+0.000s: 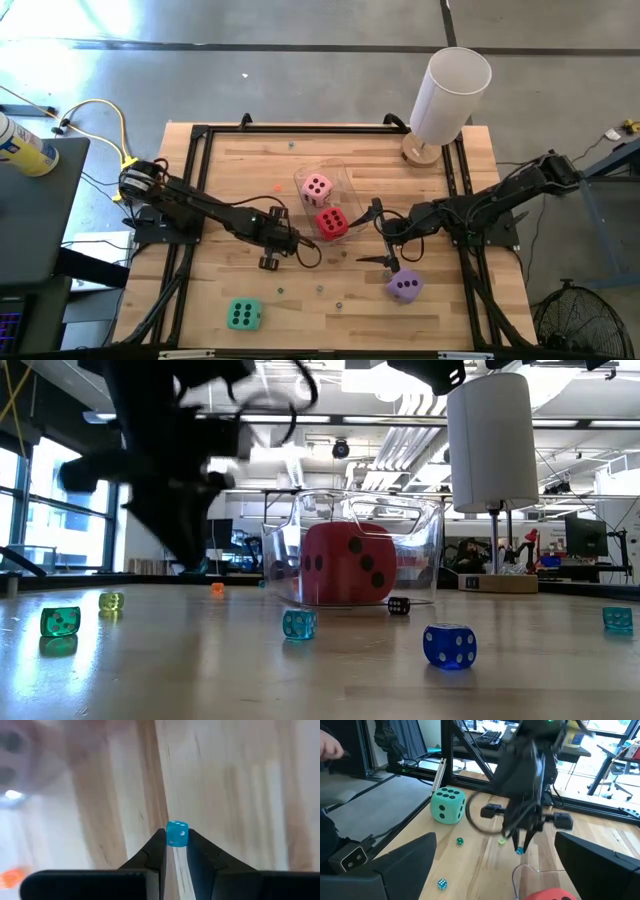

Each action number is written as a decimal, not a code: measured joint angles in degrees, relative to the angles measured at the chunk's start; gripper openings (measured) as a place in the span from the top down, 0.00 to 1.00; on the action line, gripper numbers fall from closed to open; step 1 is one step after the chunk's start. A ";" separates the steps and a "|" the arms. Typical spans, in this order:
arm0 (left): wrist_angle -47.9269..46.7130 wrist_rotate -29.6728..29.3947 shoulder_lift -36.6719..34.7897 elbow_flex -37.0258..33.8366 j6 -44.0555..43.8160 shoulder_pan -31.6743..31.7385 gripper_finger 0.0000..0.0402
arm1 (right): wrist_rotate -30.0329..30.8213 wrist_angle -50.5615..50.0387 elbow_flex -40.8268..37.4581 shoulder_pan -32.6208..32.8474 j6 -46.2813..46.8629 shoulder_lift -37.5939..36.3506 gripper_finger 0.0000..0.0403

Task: Pick & Place Dice
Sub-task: Put the small blue dice into the transparent bin, then put the small orange dice into the transparent bin

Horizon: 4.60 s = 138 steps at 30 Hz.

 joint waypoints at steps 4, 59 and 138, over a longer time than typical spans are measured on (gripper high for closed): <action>8.36 -2.56 -4.59 0.17 -3.36 -1.14 0.88 | 0.00 -0.02 0.00 0.02 0.00 0.00 0.01; 23.77 -15.94 -3.53 0.04 -8.81 9.85 0.83 | 0.19 -0.02 0.00 0.00 -1.37 0.00 0.01; 20.95 -9.33 -3.96 0.09 -2.83 9.39 0.43 | 0.00 -0.07 0.00 0.02 -1.31 0.00 0.01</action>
